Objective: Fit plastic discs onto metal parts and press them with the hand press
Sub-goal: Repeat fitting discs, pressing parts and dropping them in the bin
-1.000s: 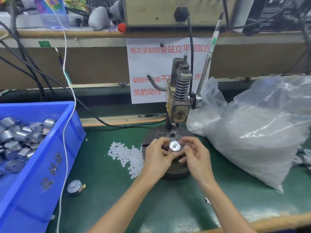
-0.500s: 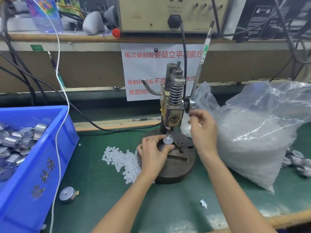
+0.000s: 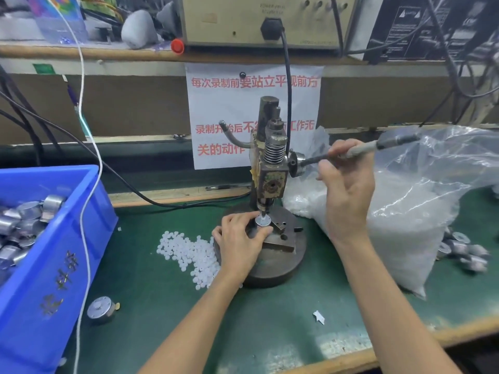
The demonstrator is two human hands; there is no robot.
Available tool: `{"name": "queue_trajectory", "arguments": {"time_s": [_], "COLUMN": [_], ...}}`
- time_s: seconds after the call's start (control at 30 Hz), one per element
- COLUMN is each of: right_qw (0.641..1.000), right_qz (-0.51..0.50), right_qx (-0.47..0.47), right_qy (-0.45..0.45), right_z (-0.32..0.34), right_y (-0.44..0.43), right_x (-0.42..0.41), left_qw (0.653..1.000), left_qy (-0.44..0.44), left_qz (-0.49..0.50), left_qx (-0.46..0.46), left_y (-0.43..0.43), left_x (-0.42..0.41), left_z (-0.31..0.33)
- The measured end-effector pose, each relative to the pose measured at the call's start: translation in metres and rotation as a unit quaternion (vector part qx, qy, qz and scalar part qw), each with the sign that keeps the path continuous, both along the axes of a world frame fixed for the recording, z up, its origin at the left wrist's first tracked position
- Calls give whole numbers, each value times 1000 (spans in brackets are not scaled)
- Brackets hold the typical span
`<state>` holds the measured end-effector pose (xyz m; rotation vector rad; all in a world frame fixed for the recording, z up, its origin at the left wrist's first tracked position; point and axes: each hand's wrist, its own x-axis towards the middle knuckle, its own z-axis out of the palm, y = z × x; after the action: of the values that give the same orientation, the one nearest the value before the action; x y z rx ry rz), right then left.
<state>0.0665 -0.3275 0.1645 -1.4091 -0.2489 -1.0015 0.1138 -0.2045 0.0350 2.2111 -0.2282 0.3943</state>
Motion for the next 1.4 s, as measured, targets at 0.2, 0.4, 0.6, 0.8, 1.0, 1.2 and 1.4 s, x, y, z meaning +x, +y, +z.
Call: {"name": "queue_trajectory", "arguments": {"time_s": [0.2,0.4,0.6,0.8,1.0,1.2,1.4], "right_qw": [999,993,958,896,880,872,831], "right_qz": [-16,35,11,144,165,135,78], "right_qx": [46,60,23,108,127,151,234], "right_qy": [-14,91,286,405,426,445,498], "right_z": [9,3,-89,-128,-135,-151,-198], "right_y": [8,3,-1,-6,-37,-75,-91], "right_x": [16,14,-35,-75,-141,-220,-276], "left_qw": [1000,1000,1000,988,970,924,874], "left_qy": [3,-3,-4,-63,17,30,64], "left_qz": [-6,-12,-21,-140,-240,-380,-464], "left_qx": [1,5,20,10,-28,5,127], "left_y": [1,1,6,-12,-41,-75,-102], "left_x": [1,0,-8,-83,-148,-210,-244], "left_z": [0,-2,2,-5,-11,-26,-66]}}
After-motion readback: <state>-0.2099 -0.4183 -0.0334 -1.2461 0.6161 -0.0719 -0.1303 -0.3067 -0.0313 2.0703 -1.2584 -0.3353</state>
